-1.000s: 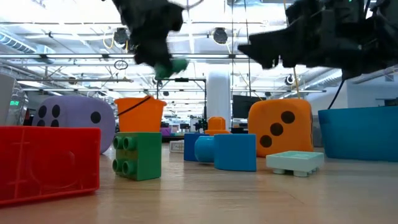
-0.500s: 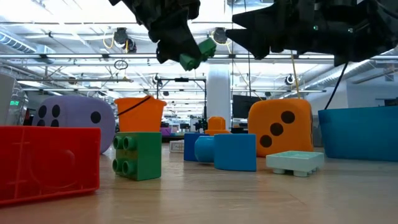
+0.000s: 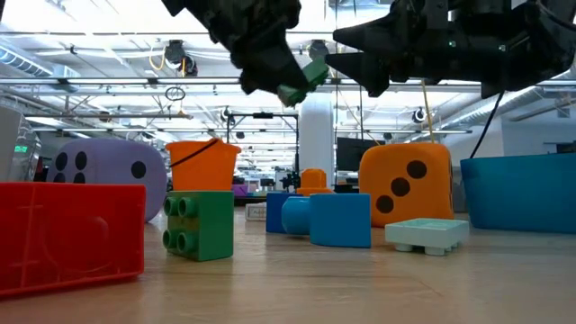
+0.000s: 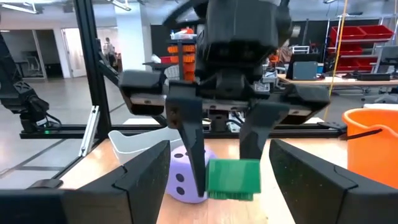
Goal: Pick & Place Toys
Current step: Put the green game piece into the black bin
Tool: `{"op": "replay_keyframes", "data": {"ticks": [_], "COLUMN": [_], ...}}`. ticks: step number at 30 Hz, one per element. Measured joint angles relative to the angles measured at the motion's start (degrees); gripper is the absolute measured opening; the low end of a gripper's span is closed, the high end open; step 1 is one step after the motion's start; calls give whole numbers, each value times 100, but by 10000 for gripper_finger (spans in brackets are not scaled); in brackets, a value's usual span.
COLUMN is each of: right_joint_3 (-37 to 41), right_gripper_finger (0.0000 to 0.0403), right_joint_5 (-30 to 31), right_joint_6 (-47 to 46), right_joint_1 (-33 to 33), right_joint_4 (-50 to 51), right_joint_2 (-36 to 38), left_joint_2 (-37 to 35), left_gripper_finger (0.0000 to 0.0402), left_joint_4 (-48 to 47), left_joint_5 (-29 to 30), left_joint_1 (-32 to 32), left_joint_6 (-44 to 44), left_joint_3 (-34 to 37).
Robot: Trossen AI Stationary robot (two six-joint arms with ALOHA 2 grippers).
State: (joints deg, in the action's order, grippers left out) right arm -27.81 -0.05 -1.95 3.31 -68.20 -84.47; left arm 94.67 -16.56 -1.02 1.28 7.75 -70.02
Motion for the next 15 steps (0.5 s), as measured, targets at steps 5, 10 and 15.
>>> {"op": "replay_keyframes", "data": {"ticks": [5, 10, 15], "right_joint_3": [0, 0, 1], "right_gripper_finger": [265, 265, 264], "right_joint_5": [20, -1, -4], "right_joint_6": [-3, -80, -207], "right_joint_1": [-35, -141, -173], "right_joint_4": [42, 93, -39], "right_joint_2": [0, -3, -178], "left_joint_2": [50, 127, 126], "left_gripper_finger": [153, 158, 159], "left_joint_4": [59, 269, 326], "left_joint_5": [-31, -3, 69], "left_joint_1": [23, 122, 127], "left_joint_6": [-111, -296, -306], "left_joint_3": [-140, -168, -168]}}
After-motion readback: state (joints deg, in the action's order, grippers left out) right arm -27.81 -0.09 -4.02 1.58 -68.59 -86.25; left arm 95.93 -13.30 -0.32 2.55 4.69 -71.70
